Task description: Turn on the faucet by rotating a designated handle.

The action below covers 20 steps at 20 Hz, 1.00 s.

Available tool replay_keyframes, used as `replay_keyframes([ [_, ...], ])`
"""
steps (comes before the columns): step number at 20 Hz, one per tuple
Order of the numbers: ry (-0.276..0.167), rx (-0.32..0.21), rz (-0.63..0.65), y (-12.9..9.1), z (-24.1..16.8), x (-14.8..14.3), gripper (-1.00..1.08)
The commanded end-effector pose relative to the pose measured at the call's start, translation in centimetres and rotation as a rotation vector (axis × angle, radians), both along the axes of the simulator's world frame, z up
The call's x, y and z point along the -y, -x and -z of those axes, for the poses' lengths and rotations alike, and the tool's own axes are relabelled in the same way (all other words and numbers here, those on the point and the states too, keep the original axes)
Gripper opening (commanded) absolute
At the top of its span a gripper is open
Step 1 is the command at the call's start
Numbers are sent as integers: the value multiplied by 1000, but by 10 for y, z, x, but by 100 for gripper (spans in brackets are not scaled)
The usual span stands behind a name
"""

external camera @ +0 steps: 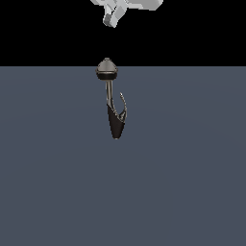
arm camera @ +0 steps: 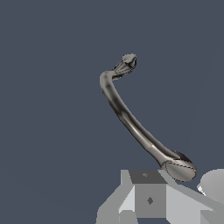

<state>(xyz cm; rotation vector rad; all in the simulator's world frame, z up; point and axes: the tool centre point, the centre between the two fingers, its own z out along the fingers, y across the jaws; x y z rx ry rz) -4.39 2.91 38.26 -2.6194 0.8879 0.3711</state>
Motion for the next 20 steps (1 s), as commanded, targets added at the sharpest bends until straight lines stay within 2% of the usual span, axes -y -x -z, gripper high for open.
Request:
replay_keyframes([
  [1,-30,-34,68,-17,15,1,-100],
  [12,-148,-199,367,-82,94,10,-100],
  [20,-217,-320,567,-116,156,19,-100],
])
